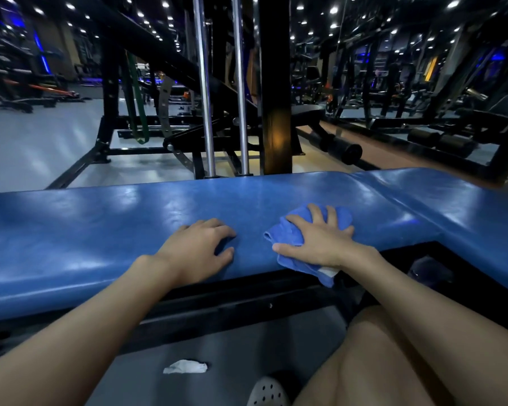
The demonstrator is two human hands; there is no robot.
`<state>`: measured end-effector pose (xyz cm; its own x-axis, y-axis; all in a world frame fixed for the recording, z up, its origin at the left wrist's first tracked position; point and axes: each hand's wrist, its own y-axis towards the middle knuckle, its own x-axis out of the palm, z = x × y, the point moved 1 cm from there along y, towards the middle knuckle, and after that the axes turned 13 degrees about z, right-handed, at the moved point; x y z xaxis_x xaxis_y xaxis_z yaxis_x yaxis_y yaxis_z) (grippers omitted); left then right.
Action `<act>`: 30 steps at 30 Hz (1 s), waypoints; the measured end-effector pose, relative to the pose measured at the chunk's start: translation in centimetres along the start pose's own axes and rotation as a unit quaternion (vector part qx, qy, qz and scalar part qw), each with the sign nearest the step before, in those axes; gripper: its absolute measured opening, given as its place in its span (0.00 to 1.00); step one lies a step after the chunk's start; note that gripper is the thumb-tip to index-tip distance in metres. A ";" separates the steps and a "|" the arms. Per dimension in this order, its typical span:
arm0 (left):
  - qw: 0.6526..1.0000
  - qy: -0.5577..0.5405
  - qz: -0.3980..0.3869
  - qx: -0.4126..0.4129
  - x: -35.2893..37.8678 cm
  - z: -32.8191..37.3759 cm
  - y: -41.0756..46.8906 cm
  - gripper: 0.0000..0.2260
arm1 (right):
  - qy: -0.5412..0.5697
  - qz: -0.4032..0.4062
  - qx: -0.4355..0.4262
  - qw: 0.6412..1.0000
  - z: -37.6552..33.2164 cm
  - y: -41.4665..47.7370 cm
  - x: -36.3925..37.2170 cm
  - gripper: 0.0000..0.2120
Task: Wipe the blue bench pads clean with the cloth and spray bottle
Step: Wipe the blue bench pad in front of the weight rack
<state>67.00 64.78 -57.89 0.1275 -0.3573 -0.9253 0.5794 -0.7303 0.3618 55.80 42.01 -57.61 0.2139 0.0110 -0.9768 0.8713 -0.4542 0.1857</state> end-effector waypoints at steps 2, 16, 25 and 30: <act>1.000 0.003 0.005 -0.019 -0.8 -1.9 -1.2 0.18 | 0.010 0.018 -0.050 0.999 -1.6 -0.1 0.0 0.30; 0.961 0.096 0.049 -0.253 -12.1 -26.4 -21.1 0.23 | 0.187 0.065 -0.414 0.888 -34.6 -1.9 3.3 0.19; 0.944 0.100 0.025 -0.312 -17.5 -37.0 -32.3 0.30 | 0.194 0.088 -0.518 0.828 -52.7 -6.3 5.3 0.21; 0.940 0.051 0.066 -0.330 -18.7 -40.1 -35.9 0.23 | 0.149 0.137 -0.543 0.815 -59.1 -8.3 6.1 0.21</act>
<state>76.05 121.03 -58.17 0.2895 -0.3377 -0.8956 0.9222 -0.1523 0.3555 75.94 98.50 -58.83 0.4227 0.3317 -0.8434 0.6147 0.5789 0.5357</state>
